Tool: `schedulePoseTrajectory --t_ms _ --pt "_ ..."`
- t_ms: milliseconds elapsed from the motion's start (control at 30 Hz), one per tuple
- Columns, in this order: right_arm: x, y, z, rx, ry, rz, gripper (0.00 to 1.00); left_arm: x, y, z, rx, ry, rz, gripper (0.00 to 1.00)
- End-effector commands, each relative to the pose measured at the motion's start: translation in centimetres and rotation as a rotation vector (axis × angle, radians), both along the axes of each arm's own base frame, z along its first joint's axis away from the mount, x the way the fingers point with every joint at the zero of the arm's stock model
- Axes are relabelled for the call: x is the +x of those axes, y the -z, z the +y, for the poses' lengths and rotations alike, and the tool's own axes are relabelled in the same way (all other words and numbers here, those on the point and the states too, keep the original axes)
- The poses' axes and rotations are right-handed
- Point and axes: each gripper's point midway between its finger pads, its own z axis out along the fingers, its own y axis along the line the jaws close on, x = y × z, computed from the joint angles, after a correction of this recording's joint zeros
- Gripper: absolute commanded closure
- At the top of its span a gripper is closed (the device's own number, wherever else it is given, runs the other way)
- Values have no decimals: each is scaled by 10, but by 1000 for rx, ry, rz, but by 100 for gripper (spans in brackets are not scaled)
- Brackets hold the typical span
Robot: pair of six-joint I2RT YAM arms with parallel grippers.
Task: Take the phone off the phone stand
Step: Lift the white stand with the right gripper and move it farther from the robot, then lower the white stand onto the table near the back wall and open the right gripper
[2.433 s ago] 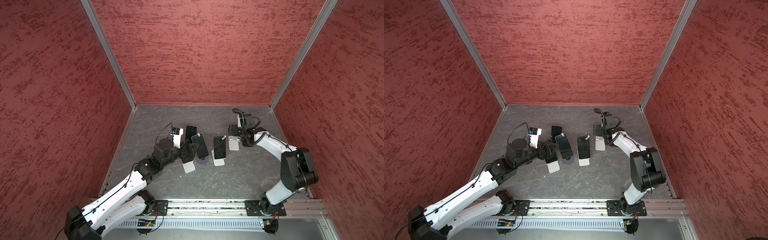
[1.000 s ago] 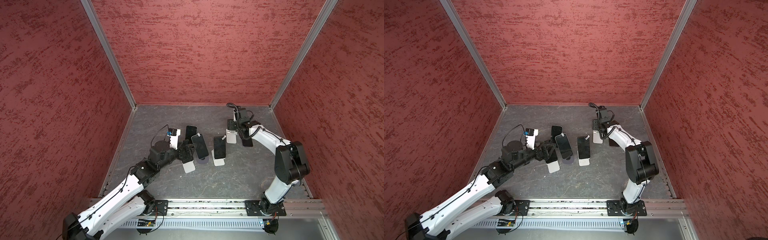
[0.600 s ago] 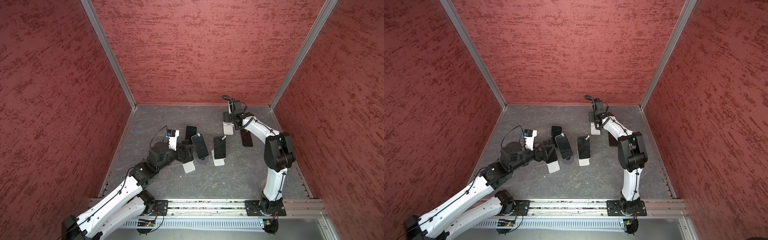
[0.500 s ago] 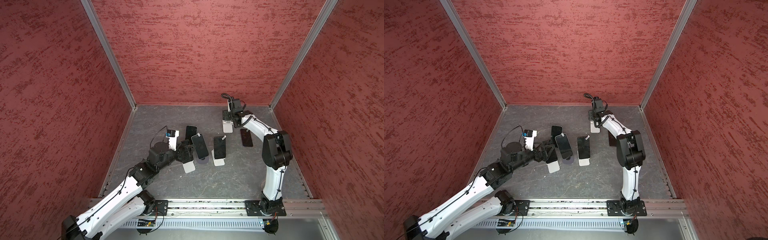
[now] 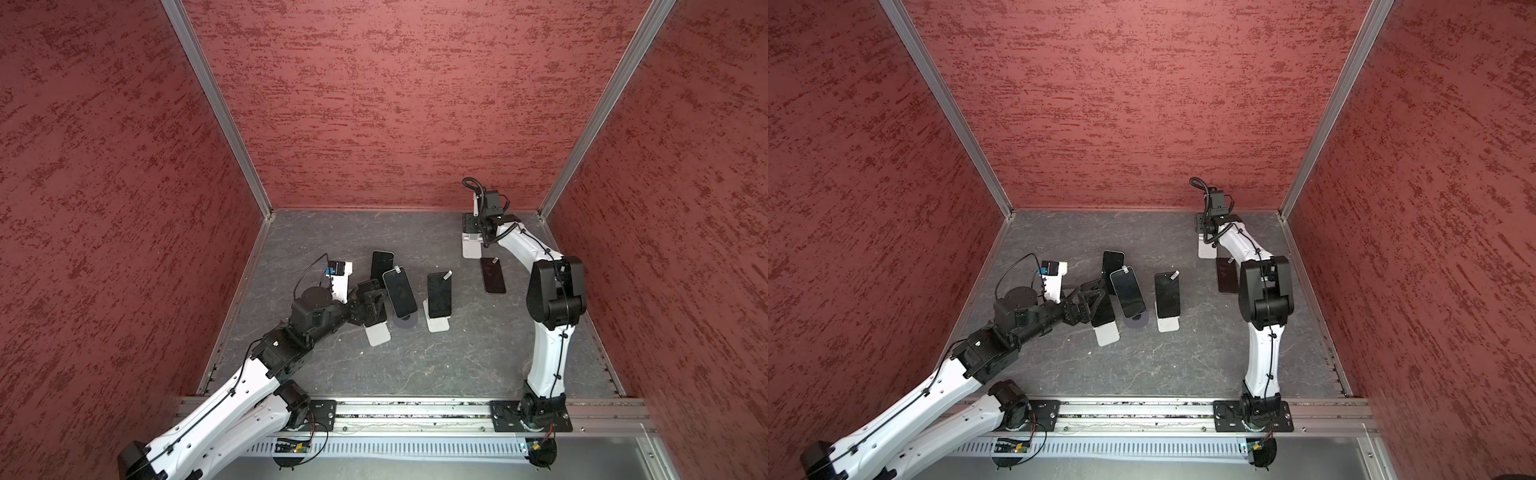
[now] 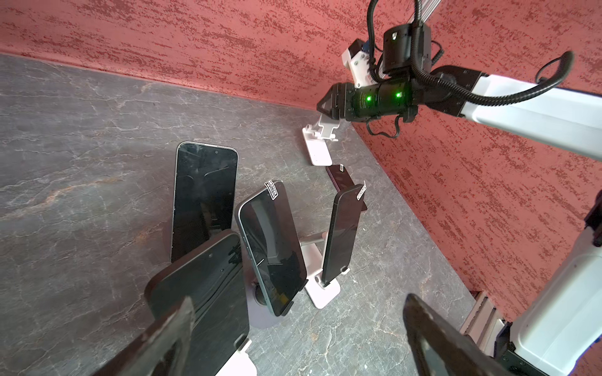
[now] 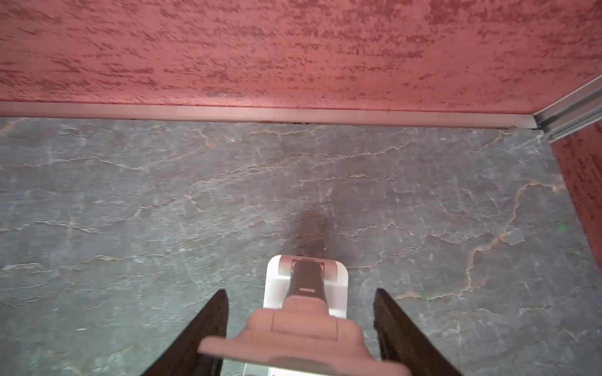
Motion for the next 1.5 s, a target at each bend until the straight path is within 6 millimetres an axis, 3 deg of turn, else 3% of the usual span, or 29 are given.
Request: schedulePoseTrajectory --t_ms 0,600,1033,1467 --pt "19 -22 -1 1 -39 -90 41 1 -4 6 -4 -27 1 0" --pt "47 -18 -29 11 -57 -116 39 8 -6 1 9 -26 2 1" --pt "44 13 -40 10 -52 -25 36 10 -4 -1 14 -27 15 0" --pt "48 27 -44 28 -21 -8 19 8 -4 1 -2 -32 21 1"
